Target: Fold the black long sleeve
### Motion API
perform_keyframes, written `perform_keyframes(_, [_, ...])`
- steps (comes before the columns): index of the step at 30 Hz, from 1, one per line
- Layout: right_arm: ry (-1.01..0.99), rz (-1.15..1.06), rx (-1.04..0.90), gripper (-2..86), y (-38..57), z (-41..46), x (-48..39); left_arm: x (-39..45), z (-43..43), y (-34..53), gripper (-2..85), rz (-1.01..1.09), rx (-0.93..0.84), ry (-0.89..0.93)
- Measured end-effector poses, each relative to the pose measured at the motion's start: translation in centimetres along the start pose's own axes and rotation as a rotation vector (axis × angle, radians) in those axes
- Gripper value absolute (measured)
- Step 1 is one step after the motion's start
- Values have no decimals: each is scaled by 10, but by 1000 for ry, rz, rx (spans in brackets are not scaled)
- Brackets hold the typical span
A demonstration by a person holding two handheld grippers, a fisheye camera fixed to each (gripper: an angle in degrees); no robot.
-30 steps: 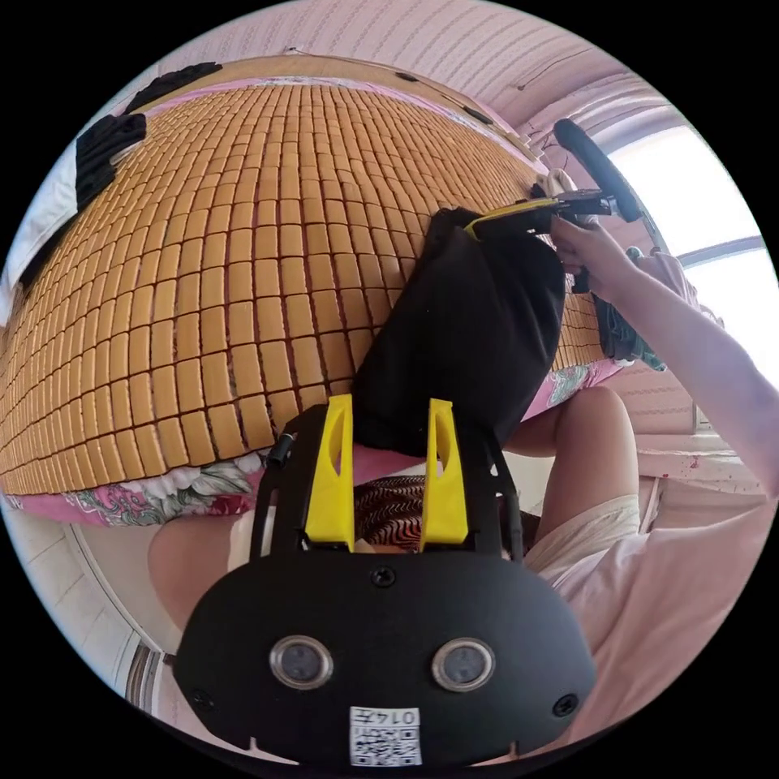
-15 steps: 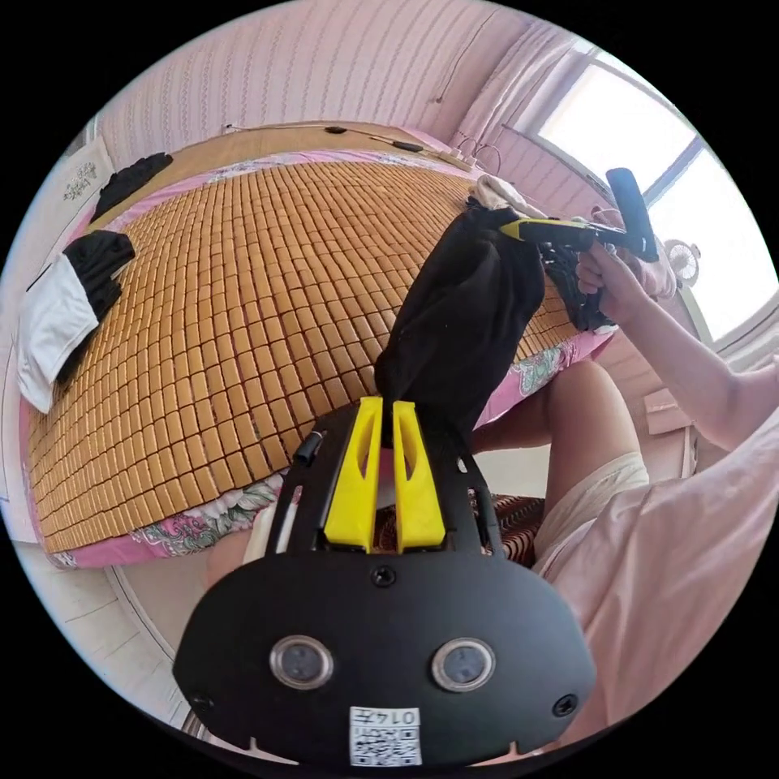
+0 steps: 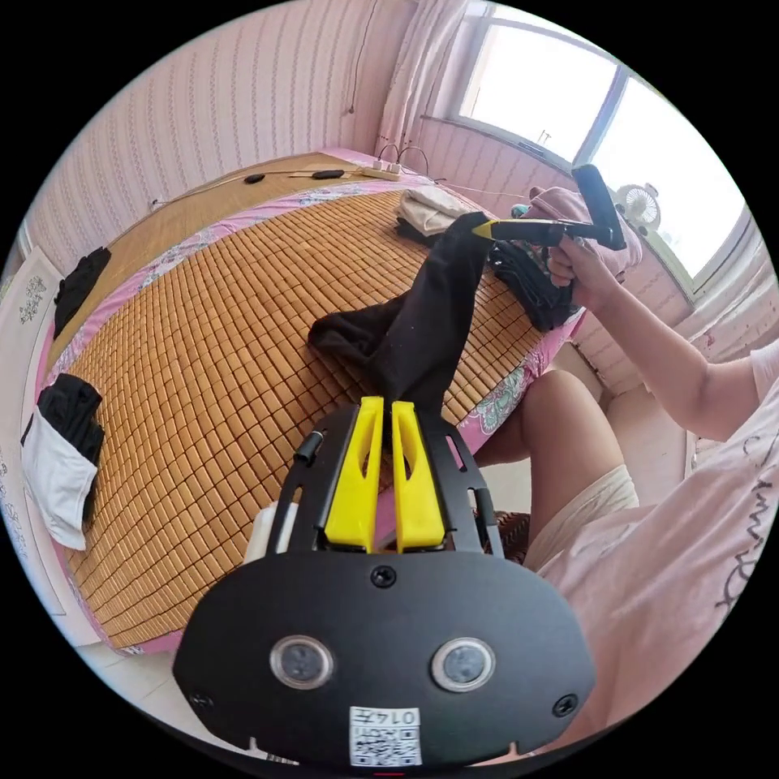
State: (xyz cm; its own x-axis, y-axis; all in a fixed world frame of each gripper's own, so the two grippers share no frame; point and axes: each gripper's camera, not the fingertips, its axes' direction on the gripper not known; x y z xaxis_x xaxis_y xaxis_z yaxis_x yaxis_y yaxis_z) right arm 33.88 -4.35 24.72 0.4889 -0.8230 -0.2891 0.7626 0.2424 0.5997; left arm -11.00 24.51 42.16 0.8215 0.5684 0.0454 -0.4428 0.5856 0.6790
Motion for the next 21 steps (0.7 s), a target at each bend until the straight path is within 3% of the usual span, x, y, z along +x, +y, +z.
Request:
perform_keyframes(11, [-117,-274,-438,54,-134,187,-55,-88,57,56,-7,-383,-97,142])
perform_keyframes(16, [-17,-317,-668,133,-139,252,-59,-110,74,73,-5,-472,-92,219])
perform_keyframes(19, [-9,-349,-780,123,-126,273,-59,-114,81,77,-4,-472,-90,239])
perform_keyframes(21, [40,-372,-735,98,-122,269,-62,-117,85,77,-5,-474,-90,247])
